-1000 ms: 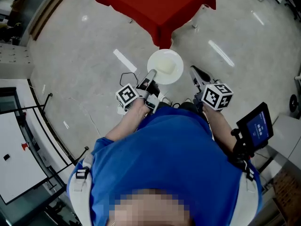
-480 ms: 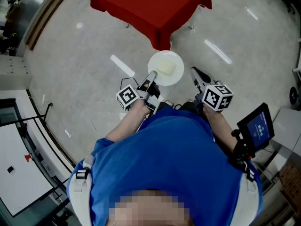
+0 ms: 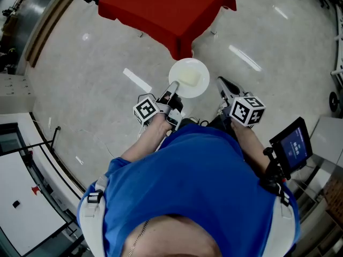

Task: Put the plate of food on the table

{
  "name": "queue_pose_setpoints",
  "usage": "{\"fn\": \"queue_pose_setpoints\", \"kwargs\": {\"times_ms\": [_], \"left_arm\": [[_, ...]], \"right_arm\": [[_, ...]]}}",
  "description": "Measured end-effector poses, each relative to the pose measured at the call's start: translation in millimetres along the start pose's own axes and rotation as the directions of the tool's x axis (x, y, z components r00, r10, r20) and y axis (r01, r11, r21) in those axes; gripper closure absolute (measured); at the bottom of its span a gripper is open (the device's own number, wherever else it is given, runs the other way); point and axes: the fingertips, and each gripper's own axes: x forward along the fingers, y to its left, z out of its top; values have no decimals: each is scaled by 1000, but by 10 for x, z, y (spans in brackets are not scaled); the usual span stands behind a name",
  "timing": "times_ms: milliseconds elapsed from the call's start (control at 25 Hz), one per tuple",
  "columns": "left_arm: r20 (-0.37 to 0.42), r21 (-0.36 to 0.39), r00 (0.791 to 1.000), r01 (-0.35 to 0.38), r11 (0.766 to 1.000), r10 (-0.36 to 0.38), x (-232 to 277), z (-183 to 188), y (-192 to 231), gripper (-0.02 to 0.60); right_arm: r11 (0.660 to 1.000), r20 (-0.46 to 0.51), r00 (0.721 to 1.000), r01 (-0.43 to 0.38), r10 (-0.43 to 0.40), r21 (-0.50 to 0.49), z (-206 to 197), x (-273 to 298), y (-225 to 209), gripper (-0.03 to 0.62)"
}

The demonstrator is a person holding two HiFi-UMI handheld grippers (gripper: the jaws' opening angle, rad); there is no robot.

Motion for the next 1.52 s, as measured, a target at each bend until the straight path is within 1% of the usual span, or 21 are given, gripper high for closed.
{"fn": "queue_pose_setpoints", "kwargs": {"times_ms": [400, 520, 720, 840, 960, 1080, 1200, 1280, 1360, 1520], "left_arm": [[18, 13, 1000, -5, 1000, 5, -20, 19, -22, 558], [29, 13, 1000, 5, 1000, -5, -21, 26, -40, 558], [35, -7, 999, 15, 1000, -15, -4, 31, -44, 558], [38, -3, 999, 28, 1000, -28, 22, 26, -72, 558], [44, 2, 999, 15, 1000, -15, 1, 30, -26, 558], [51, 13, 999, 14, 1000, -15, -28, 42, -66, 558], [60, -2, 998, 26, 1000, -26, -32, 37, -105, 558], [67, -8, 998, 22, 1000, -21, -49, 47, -79, 558], [78, -8, 997, 25, 1000, -24, -81, 72, -53, 558], [128, -19, 989, 80, 997, -77, -161, 95, -62, 558]], "right_arm": [[1000, 16, 1000, -14, 14, 16, -3, 1, -4, 592], [1000, 25, 1000, -18, 18, 12, 24, -5, -16, 592], [1000, 38, 999, -19, 18, 10, 55, -4, -43, 592], [1000, 43, 999, -19, 19, 17, 57, -10, -73, 592], [999, 40, 999, -21, 20, 24, 20, -18, -85, 592], [999, 36, 999, -24, 23, 24, 14, -17, -71, 592], [999, 36, 999, -30, 29, 20, 31, -9, -70, 592], [999, 33, 999, -35, 34, 17, 31, 7, -65, 592], [999, 29, 999, -40, 39, 6, 26, 29, -34, 592], [996, 7, 998, -69, 69, -65, 63, 90, 85, 592]]}}
